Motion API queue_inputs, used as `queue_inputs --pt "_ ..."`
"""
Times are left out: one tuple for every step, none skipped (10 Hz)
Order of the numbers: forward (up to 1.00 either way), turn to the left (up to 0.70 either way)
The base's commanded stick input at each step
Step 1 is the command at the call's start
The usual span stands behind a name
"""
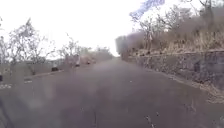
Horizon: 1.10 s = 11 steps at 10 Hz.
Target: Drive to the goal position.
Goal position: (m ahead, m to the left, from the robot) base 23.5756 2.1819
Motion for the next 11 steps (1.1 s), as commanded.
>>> queue_inputs --pt "0.7 0.0" --pt "0.7 0.0" --pt "0.7 0.0" --pt "0.7 0.0" --pt "0.7 0.02" --pt "0.7 0.02" --pt "0.7 0.02" --pt "0.7 0.02" --pt "0.7 0.02" --pt "0.7 0.02" --pt "0.7 0.02"
